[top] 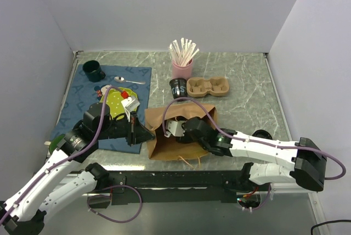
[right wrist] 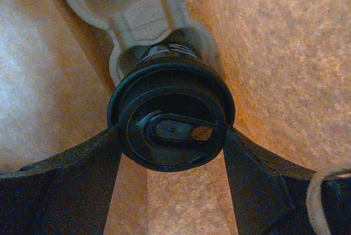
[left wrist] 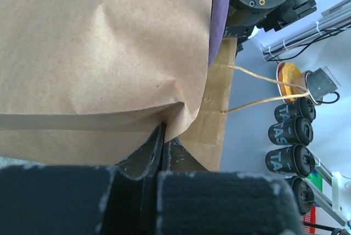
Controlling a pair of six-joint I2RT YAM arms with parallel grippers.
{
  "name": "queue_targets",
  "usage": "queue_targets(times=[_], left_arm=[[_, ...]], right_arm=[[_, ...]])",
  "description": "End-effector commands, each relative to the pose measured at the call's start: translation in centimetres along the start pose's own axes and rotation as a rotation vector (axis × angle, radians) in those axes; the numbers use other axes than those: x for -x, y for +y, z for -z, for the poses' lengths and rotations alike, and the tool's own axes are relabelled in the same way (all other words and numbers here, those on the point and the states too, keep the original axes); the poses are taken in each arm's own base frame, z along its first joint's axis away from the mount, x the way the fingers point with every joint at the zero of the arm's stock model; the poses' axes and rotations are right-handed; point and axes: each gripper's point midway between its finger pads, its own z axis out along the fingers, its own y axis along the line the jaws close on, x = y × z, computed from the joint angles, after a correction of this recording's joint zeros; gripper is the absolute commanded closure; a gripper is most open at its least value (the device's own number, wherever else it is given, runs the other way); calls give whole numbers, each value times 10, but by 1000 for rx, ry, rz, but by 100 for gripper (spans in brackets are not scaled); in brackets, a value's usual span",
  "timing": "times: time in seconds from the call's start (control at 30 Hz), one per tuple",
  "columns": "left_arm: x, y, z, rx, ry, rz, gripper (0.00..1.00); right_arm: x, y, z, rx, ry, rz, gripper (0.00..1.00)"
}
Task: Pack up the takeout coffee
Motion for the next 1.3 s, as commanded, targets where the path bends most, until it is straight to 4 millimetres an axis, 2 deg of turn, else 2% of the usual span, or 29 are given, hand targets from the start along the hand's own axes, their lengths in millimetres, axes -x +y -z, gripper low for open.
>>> queue_targets(times=[0.0,0.17,0.6,1.27], left_arm=[[4,-16,4,-60,12,-20,99],[3,-15,4,-55,19,-20,99],[7,-17,5,-56,18,-19,99],[7,-18,9,-37,21,-28,99]], right_arm=[[-10,-4,-9,-32,32,-72,56],[-11,-8,-14,-51,37,-90,56],[-19,-1,-29,-27,73,-126,54],[-32,2,-44,-26,159,-167,43]])
